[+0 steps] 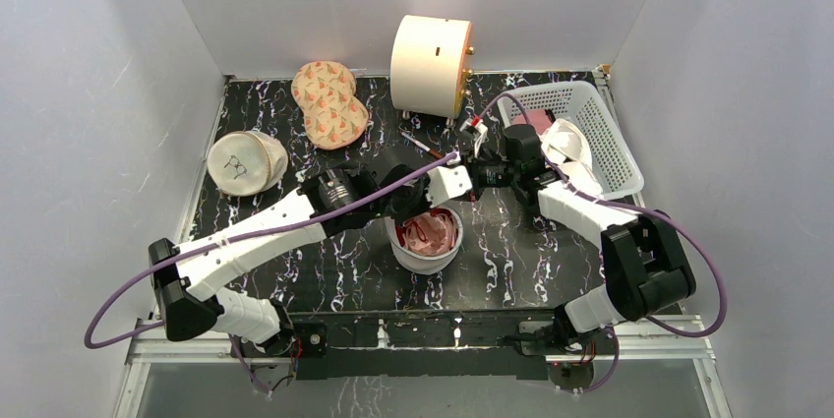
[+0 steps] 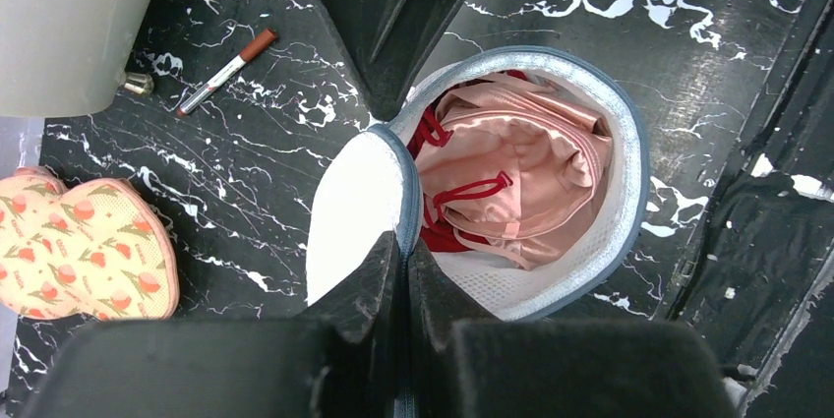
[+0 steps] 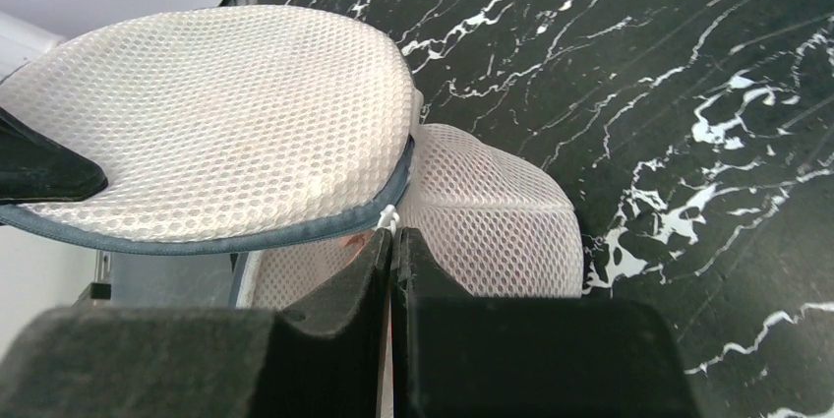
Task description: Unzip the laundry bag and remove the bra
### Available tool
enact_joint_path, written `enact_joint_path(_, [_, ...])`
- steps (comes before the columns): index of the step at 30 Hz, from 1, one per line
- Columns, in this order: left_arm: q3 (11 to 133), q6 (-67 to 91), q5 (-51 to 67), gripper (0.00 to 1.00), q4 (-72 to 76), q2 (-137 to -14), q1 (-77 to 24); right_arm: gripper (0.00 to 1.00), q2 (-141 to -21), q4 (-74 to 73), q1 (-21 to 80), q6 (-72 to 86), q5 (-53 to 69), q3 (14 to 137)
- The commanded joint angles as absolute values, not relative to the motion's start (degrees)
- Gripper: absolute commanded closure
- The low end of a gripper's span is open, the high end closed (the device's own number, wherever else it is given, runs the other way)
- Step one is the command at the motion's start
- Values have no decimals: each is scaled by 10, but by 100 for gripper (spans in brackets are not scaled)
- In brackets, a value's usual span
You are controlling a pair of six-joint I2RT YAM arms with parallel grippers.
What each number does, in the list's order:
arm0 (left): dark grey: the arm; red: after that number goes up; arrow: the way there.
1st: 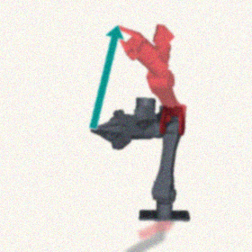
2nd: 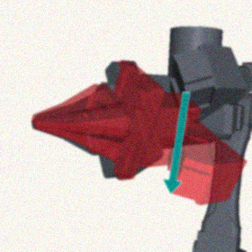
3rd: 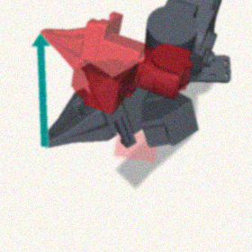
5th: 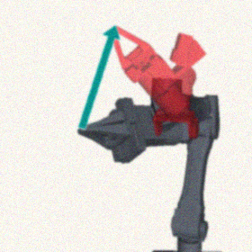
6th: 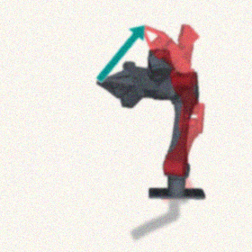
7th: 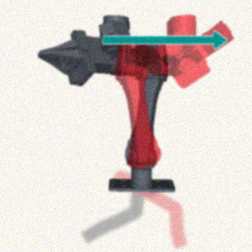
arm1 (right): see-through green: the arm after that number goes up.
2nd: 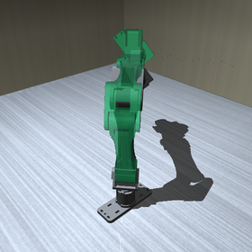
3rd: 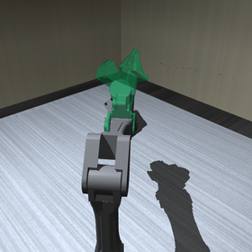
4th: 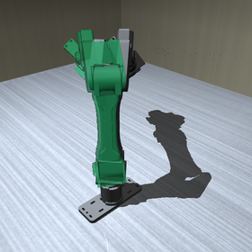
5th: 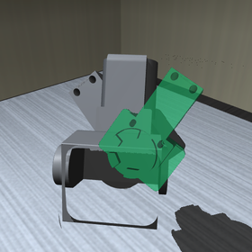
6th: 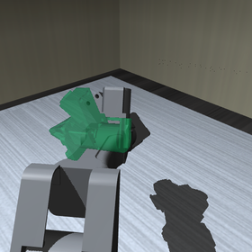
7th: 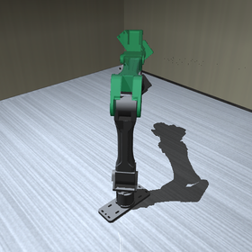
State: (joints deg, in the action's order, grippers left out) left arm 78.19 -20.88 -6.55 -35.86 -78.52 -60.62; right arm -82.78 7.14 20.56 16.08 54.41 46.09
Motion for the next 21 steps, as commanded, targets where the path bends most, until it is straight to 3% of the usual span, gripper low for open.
enact_joint_path(1, [810, -212, -31, 100, -362, -746, -610, 100, -847, 134, 211, 145, 589, 492])
enact_joint_path(13, [813, -179, -41, 100, -348, -737, -610, 99, -879, 129, 219, 154, 569, 508])
enact_joint_path(16, [823, -143, -92, 100, -357, -752, -610, 88, -873, 62, 217, 151, 483, 526])
enact_joint_path(21, [823, -69, -189, 100, -359, -770, -601, 59, -843, -46, 189, 172, 324, 536])
